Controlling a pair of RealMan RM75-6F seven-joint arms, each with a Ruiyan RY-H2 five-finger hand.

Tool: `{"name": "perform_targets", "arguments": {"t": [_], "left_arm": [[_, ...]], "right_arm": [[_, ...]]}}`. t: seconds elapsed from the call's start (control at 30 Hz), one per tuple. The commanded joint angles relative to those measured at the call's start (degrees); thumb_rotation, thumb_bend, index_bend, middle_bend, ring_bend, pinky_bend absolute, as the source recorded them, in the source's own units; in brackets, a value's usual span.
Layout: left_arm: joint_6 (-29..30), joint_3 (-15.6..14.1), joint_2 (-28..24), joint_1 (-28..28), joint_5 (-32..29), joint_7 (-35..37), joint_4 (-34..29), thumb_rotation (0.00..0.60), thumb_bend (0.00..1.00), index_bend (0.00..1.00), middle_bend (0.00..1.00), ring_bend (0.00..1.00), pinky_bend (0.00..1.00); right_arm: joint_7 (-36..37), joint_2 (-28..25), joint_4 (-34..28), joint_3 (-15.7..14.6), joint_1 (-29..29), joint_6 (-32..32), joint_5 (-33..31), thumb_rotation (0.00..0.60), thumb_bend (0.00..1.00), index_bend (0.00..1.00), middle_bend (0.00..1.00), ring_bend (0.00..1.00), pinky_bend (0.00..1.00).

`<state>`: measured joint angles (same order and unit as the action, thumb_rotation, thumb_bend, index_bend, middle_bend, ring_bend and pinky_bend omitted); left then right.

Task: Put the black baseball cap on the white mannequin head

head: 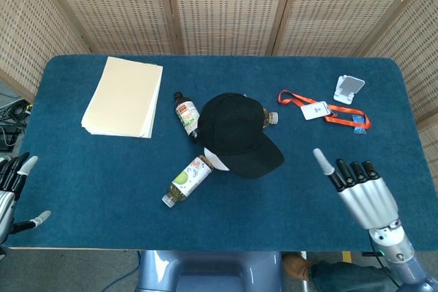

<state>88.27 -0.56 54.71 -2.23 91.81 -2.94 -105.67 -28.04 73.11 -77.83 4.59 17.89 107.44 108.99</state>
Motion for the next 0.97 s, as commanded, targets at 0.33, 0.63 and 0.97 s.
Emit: {"name": "perform_targets", "arguments": {"t": [0.33, 0.63, 0.97], "left_arm": [[-0.66, -0.51, 0.55, -0.14, 0.73, -0.94, 0.24, 0.6, 0.0, 0.0, 0.0, 0.0, 0.0], [-0.62, -0.51, 0.47, -0.12, 0.77, -0.69, 0.27, 0.6, 0.0, 0.0, 0.0, 0.0, 0.0], [-0.4, -0.44, 0.29, -0.04, 0.72, -0.33, 0.26, 0.6, 0.0, 0.0, 0.0, 0.0, 0.0]], "right_arm": [[11.24, 0.51, -4.01, -3.28, -11.85, -4.24, -19.66, 0.6, 0.0, 0.0, 0.0, 0.0, 0.0], [9.13, 3.53, -2.9, -2.66, -12.82, -4.82, -19.76, 0.6, 0.0, 0.0, 0.0, 0.0, 0.0], [8.48, 4.22, -2.24, -1.61, -13.34, -5.31, -19.11, 0.6, 0.0, 0.0, 0.0, 0.0, 0.0]]}}
